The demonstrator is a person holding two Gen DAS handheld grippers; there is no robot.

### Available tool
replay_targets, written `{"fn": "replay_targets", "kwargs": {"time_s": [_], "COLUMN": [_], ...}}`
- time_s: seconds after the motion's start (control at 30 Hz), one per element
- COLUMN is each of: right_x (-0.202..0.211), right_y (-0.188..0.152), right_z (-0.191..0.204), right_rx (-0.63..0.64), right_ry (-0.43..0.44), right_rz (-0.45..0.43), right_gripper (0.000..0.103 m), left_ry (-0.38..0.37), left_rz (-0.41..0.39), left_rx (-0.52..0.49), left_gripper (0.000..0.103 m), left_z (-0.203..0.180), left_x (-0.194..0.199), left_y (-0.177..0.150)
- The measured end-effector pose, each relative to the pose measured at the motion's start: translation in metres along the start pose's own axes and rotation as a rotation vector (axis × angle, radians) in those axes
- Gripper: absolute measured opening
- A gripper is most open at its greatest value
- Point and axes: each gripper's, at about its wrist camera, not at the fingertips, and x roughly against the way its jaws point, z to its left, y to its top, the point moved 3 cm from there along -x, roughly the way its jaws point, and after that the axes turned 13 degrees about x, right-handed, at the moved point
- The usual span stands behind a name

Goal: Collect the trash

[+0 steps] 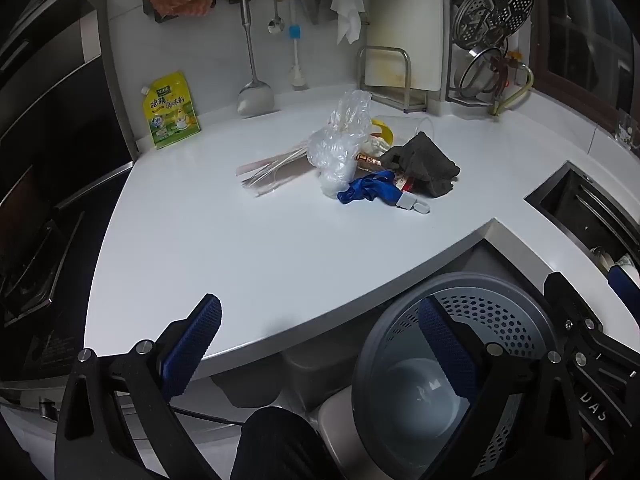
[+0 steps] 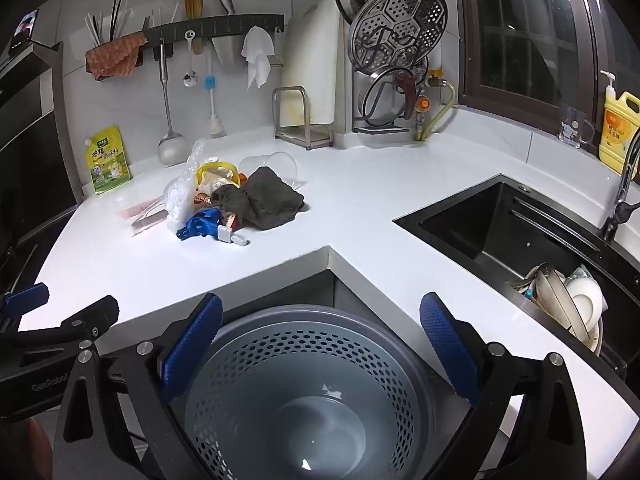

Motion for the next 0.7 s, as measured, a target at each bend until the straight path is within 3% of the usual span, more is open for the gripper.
{"fn": "replay_targets", "kwargs": {"time_s": [0.7], "right_x": [0.000], "right_y": [0.000], "right_z": [0.001], "right_rx": [0.004], "right_ry": [0.004], "right_rz": [0.003], "right_gripper": [0.094], "left_ry": [0.005], "left_rz": [0.015], "left_rx": [0.008], "left_gripper": [0.097], "left_z": [0.003], "left_x": [-0.008], "left_y": [-0.004]}}
